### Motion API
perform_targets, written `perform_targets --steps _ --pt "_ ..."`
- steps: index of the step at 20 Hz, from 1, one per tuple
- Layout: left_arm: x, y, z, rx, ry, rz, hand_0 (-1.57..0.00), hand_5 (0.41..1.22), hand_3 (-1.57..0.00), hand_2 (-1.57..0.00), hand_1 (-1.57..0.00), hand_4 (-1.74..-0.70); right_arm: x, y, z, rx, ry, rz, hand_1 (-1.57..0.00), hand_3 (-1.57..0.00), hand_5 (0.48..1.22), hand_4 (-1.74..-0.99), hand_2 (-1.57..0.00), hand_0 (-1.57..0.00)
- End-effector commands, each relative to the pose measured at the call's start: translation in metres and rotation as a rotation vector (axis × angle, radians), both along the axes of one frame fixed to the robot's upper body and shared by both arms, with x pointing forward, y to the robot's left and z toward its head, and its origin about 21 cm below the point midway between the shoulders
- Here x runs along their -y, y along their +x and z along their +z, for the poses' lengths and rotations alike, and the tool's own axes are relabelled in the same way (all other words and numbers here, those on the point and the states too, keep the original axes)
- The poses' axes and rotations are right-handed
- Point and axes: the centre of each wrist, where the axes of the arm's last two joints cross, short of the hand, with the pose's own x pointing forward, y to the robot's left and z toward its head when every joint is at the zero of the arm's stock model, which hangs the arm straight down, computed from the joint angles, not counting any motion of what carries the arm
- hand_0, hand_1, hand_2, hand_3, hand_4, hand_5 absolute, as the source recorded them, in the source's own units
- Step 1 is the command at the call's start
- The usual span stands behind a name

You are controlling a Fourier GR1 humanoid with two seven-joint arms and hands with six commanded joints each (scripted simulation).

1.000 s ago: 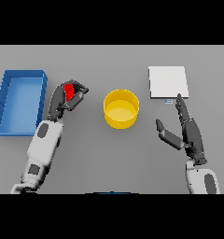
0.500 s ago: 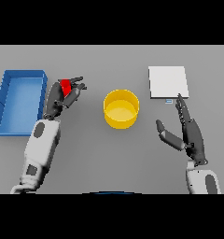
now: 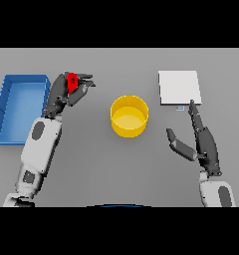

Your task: Pick up the red beaker and tilt it to pour out 1 green nut into yellow bowl. Pick up the yellow bowl and place it on the metallic measuring scale.

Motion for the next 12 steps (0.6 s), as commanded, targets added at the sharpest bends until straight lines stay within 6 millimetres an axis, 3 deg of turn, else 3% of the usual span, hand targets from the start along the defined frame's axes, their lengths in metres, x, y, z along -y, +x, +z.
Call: perform_targets --steps 1,9,12 --pt "0.001 0.001 0.002 0.001 0.021 -0.004 -1.56 1.138 -1.55 -1.56 -1.56 -1.72 0.001 0.0 0.001 0.001 0.007 0.002 0.0 0.0 0.661 -1.219 0.0 0.0" --pt "0.017 0.009 0.038 0.058 0.474 -0.126 -1.57 1.125 -1.57 -1.57 -1.57 -1.74 0.001 0.001 0.002 -0.025 -0.015 -0.006 0.0 0.0 0.66 -1.186 0.0 0.0" --pt "0.034 0.013 0.055 0.083 0.673 -0.192 -1.57 1.134 -1.57 -1.57 -1.57 -1.74 -0.007 0.0 0.002 -0.029 -0.015 0.007 0.0 0.0 0.667 -1.178 0.0 0.0"
